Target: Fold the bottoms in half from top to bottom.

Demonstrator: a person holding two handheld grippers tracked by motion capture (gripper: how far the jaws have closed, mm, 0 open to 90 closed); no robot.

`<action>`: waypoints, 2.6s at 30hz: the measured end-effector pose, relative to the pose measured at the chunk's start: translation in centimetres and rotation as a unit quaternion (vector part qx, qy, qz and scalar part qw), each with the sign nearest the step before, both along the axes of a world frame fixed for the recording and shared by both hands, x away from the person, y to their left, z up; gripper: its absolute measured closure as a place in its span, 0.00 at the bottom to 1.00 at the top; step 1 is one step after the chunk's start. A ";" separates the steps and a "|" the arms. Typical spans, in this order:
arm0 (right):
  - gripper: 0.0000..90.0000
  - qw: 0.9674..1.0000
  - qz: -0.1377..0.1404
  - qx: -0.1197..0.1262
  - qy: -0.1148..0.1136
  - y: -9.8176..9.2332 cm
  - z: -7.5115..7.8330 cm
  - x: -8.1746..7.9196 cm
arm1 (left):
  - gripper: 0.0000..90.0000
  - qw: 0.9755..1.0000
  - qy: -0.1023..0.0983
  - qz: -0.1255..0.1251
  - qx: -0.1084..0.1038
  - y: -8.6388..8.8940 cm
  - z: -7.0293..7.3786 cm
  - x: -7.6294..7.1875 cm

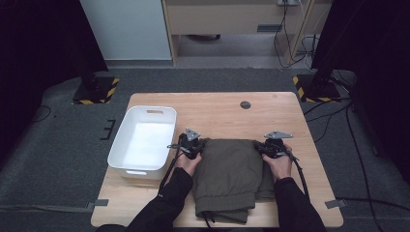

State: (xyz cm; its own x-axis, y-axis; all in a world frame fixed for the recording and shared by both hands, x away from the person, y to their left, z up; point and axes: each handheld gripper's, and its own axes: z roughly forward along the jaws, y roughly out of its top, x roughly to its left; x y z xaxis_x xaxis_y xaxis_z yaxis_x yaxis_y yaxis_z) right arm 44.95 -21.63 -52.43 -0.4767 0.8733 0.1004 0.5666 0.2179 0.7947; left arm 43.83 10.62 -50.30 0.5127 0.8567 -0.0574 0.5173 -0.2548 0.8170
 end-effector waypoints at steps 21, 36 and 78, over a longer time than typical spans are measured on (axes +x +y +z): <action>0.93 0.984 0.058 0.108 -0.126 -0.7 5.5 -2.8 | 0.90 0.994 -0.065 -0.082 -0.045 3.5 6.7 -5.1; 0.93 0.974 0.139 0.144 -0.105 -1.7 4.7 -10.7 | 0.87 0.989 -0.014 -0.142 -0.050 6.6 4.4 -13.1; 0.37 0.985 0.140 0.101 -0.004 2.5 2.9 -11.0 | 0.49 0.995 0.002 -0.088 -0.057 4.5 5.2 -10.6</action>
